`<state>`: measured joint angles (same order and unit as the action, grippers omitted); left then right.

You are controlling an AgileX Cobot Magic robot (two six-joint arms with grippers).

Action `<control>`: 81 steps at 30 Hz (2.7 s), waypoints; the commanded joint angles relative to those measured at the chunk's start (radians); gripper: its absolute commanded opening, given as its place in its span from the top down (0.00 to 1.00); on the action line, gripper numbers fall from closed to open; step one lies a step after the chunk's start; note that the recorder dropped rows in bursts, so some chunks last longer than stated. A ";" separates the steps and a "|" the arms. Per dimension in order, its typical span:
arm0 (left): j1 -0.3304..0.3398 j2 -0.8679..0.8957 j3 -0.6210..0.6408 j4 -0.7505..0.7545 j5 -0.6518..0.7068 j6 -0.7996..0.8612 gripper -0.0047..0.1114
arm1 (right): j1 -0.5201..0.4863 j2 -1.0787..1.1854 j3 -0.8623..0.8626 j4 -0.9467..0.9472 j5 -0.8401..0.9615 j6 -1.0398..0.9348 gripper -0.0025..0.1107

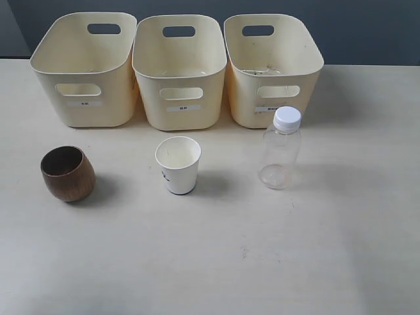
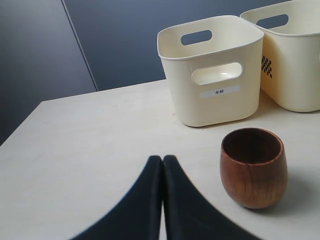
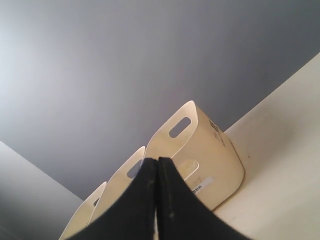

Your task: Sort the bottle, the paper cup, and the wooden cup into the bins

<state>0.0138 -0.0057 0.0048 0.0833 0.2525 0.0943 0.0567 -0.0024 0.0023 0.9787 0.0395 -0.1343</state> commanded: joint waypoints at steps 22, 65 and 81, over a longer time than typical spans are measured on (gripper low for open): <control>0.003 0.006 -0.005 -0.001 -0.015 -0.006 0.96 | 0.004 0.002 -0.002 0.014 0.053 0.002 0.98; 0.003 0.006 -0.005 -0.001 -0.015 -0.006 0.96 | 0.004 0.863 -0.819 0.225 0.509 -0.992 0.98; 0.003 0.006 -0.005 -0.001 -0.015 -0.006 0.96 | 0.348 1.453 -1.219 -0.763 0.732 -0.450 0.98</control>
<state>0.0138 -0.0057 0.0048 0.0833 0.2525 0.0943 0.3742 1.4241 -1.2076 0.3678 0.7748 -0.6955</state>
